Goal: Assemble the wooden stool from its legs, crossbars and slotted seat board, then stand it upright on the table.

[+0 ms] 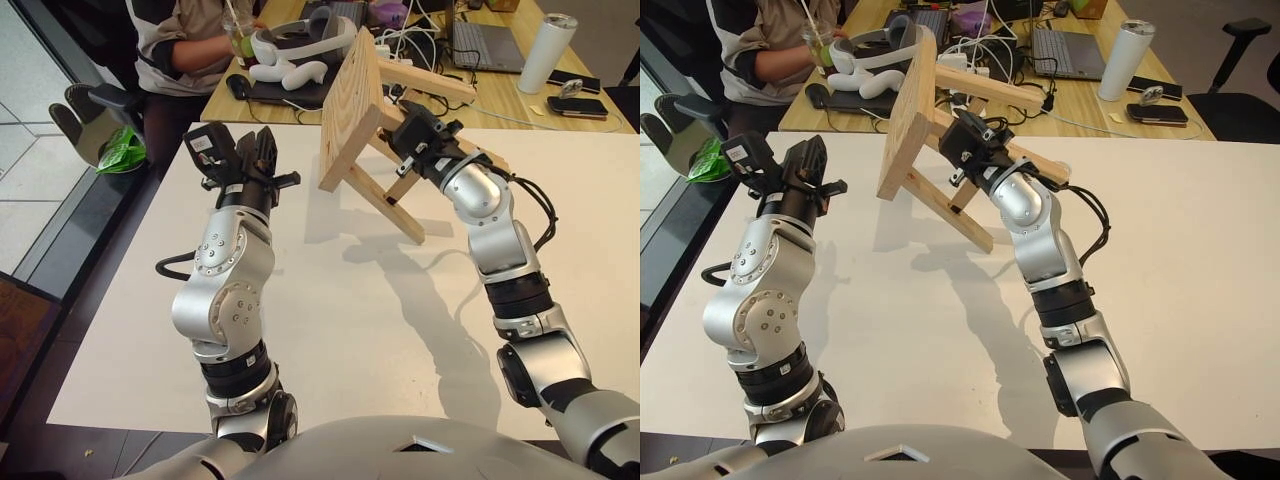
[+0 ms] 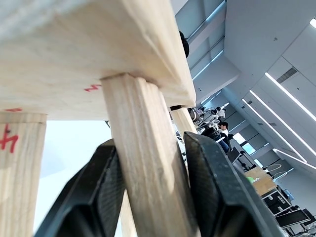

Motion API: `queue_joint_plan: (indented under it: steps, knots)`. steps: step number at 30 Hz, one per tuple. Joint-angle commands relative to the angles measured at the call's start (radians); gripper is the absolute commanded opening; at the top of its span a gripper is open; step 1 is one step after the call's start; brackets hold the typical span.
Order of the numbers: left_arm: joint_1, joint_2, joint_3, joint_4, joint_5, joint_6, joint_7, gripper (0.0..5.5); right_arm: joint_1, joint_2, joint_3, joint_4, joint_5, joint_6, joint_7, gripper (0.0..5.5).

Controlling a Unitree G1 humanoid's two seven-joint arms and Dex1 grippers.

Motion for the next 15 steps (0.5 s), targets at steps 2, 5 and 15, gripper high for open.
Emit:
queue_joint_plan:
  steps: [2, 5, 15]
  knots:
    - [-0.01, 0.009, 0.0, 0.004, 0.01, 0.002, -0.004, 1.13, 0.065, 0.029, -0.021, 0.032, 0.078, 0.091, 0.011, 1.7]
    - [-0.009, 0.008, 0.001, 0.003, 0.011, 0.001, -0.004, 1.13, 0.059, 0.049, -0.054, 0.025, 0.121, 0.131, 0.005, 1.7]
    - [-0.012, 0.006, 0.002, 0.006, 0.017, 0.002, -0.007, 1.13, 0.057, 0.074, -0.087, 0.004, 0.212, 0.225, -0.011, 1.64]
